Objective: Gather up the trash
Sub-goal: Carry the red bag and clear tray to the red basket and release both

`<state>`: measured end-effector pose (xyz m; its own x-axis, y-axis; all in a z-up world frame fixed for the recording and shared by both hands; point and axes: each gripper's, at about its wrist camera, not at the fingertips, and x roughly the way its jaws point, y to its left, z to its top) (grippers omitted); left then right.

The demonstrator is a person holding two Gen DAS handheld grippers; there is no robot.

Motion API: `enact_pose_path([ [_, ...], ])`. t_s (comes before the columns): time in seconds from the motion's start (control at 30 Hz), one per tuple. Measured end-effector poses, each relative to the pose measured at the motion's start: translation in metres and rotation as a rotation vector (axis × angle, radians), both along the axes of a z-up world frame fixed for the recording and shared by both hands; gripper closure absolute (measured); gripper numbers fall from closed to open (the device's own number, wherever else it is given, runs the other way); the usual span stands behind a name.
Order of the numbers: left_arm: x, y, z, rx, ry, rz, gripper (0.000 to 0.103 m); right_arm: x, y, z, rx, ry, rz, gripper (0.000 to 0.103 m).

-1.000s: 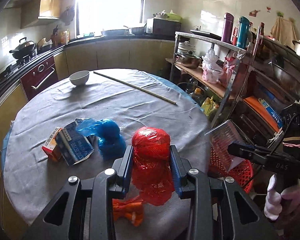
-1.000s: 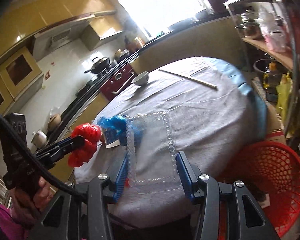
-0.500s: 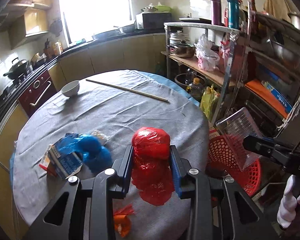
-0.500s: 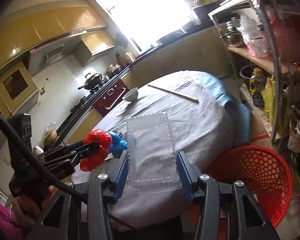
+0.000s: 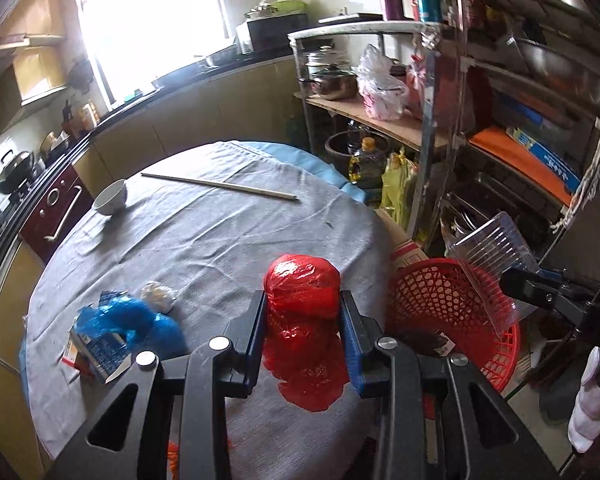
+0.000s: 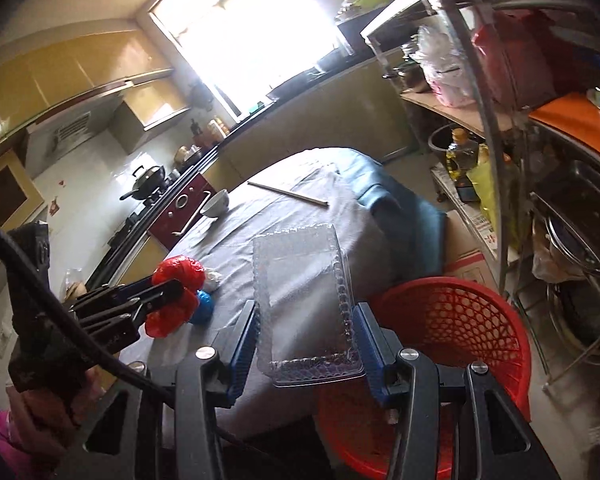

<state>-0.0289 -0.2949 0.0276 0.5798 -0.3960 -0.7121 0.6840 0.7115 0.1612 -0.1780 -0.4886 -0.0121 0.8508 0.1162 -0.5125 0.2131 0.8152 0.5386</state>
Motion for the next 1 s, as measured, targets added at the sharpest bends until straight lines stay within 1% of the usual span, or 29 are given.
enact_pose_path([
  [0.37,-0.017,-0.056,-0.017,0.068,0.001,-0.113,0.067,-0.016,-0.030,-0.016,0.038,0.015,-0.079,0.052],
  [0.77,-0.027,-0.097,-0.048,0.138,0.057,-0.188,0.067,-0.033,-0.058,-0.042,0.085,0.063,-0.147,0.051],
  [0.9,-0.026,-0.108,-0.060,0.151,0.111,-0.213,0.065,-0.035,-0.064,-0.051,0.104,0.082,-0.157,0.051],
  [0.97,-0.024,-0.112,-0.066,0.143,0.165,-0.229,0.064,-0.035,-0.067,-0.055,0.119,0.096,-0.158,0.051],
  [1.0,-0.022,-0.113,-0.069,0.142,0.192,-0.232,0.062,-0.035,-0.069,-0.058,0.133,0.102,-0.160,0.050],
])
